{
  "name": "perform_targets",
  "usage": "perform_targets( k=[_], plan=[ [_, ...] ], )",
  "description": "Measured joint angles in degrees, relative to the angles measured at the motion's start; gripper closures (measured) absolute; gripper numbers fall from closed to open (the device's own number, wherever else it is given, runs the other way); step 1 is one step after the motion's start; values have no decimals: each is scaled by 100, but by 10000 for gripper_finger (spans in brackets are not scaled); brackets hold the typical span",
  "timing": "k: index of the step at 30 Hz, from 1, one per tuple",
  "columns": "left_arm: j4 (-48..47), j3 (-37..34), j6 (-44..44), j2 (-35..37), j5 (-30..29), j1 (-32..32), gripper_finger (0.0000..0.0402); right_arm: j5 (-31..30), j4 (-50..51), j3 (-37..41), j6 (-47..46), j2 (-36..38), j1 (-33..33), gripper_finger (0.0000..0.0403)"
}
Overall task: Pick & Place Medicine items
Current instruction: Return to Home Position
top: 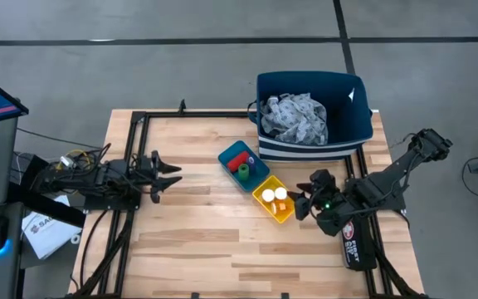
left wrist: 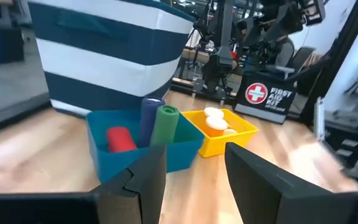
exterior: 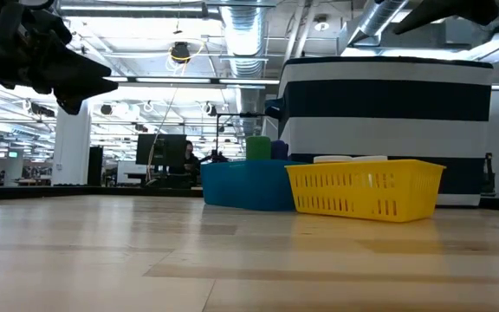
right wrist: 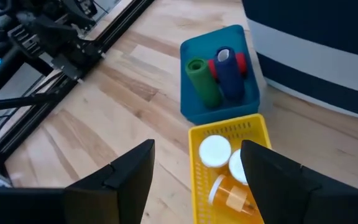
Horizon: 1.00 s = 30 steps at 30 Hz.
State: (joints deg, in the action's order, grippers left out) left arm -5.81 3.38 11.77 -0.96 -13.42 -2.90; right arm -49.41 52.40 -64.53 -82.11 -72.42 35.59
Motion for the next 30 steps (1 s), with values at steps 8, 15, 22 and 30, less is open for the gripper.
perform_targets(
  k=[8, 15, 22, 30],
  plan=[
    [184, -16, 223, -235, 5, -2, 245, 159, -1132, 0, 774, 0, -58, 168],
    [212, -16, 223, -447, -6, -2, 245, 952, -1140, 27, 1230, -2, -377, 168],
    [216, -14, 223, -662, -5, -2, 245, 939, -2529, 562, 2782, 110, -387, 168],
    [221, -13, 222, -828, -4, -2, 245, 2131, -5172, 2069, 4733, 707, -461, 168]
  ],
)
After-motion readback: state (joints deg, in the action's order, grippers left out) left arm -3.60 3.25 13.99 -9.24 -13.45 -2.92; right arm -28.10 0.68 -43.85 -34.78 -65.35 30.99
